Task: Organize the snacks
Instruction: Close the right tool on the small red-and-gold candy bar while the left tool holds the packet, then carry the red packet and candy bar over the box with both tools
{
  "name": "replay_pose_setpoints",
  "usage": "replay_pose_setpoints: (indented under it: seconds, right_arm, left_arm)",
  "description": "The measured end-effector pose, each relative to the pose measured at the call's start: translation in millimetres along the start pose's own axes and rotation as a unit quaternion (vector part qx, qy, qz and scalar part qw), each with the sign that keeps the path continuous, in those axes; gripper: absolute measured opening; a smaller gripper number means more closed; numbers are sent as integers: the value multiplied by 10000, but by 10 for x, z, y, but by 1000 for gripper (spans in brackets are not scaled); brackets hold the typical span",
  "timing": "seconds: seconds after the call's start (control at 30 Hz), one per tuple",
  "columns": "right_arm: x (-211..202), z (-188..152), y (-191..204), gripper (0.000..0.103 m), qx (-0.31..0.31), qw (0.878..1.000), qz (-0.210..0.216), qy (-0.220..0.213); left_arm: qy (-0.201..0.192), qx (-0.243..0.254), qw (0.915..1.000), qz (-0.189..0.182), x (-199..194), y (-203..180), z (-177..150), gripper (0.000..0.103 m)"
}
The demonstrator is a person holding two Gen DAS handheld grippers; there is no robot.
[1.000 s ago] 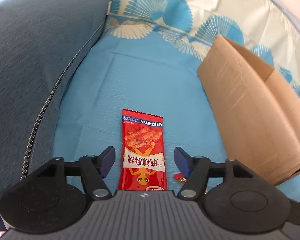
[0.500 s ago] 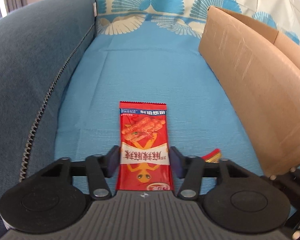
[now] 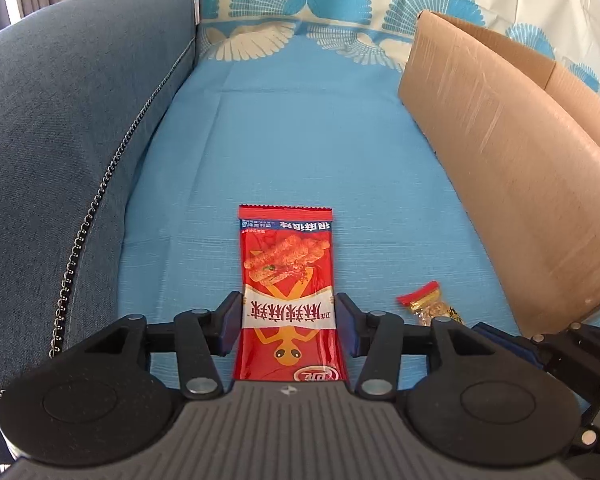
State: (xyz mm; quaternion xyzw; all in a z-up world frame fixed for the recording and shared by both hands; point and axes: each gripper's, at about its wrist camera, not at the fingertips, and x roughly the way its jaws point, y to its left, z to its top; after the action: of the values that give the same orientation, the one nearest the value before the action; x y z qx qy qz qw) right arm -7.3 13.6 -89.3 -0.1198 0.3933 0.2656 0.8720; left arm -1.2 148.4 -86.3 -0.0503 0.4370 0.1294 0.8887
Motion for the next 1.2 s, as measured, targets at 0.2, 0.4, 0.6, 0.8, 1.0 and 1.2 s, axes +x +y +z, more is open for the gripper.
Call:
replay_pose_setpoints:
  seconds: [0.2,0.4,0.6,0.8,1.0,1.2]
  right_arm:
    - [20,-1,-11,30,21,10000,-4,-19]
    - [31,-3,13,31,-1,10000,-33,-24]
    - [17,-29,56,29,-112,9999,-87,-57]
    - [-92,-24,113,28,-222,9994,-173,-211]
    - [-348,9,155,28,-266,9982,-165,-512]
    - [-510,74,151,0,-400,9965,-40,-733]
  left_arm:
    - [-23,50,10000,65,28,-36,7,57]
    - [-24,71,9999,71,38,-46,-5,58]
    - [-54,138,9999,81,40,-52,-22,56]
    - [-310,167,9994,-12,-101,-44,-34,50]
    - [-1040,-172,9940,-278,-573,114,23,49]
    - [-1694,211,9844,-425,-1068,221,189,49]
